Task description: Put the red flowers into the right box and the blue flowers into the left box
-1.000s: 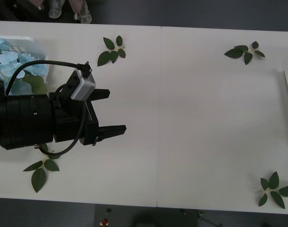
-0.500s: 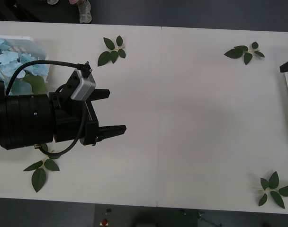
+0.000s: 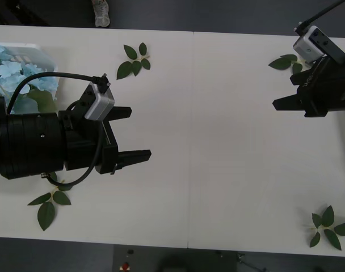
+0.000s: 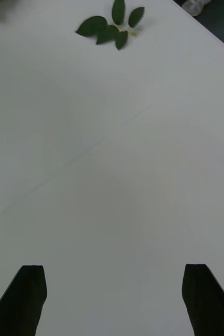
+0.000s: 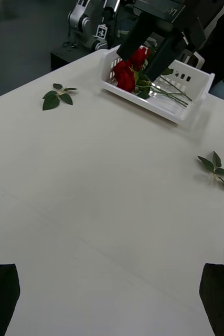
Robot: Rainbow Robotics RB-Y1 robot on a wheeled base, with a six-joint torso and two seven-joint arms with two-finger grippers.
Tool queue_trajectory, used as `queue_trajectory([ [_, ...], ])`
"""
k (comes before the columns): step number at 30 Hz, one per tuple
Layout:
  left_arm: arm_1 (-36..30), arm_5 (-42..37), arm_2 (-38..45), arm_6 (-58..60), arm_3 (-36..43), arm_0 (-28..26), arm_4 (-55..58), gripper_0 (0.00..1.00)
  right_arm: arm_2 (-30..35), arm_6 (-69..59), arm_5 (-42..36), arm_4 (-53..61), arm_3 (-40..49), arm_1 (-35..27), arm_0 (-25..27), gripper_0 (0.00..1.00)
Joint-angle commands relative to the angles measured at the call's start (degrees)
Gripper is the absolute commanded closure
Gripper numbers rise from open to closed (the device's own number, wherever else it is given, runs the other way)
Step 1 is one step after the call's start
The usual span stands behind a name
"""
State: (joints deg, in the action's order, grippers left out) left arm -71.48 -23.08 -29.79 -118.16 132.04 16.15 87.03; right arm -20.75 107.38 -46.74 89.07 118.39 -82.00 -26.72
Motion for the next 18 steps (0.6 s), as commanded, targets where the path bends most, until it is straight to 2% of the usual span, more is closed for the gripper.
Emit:
queue_trajectory([
  [1,-1.03,0.41,0.61,0.12,0.77,0.37,-0.02,0.00,1.95,10.74,2.80,9.46,2.37,-3.52,1.76,0.24],
  [4,-1.03,0.41,0.61,0.12,0.77,0.37,-0.02,0.00,3.53,18.65,2.27,23.08,1.93,-3.34,2.38,0.24],
  [7,-1.03,0.41,0.61,0.12,0.77,0.37,-0.02,0.00,4.49,26.30,-0.98,31.69,0.62,-2.99,2.47,0.24],
  [18,-1.03,0.41,0.61,0.12,0.77,0.37,-0.02,0.00,8.36,40.71,-16.72,38.81,-3.08,1.14,2.38,0.22],
])
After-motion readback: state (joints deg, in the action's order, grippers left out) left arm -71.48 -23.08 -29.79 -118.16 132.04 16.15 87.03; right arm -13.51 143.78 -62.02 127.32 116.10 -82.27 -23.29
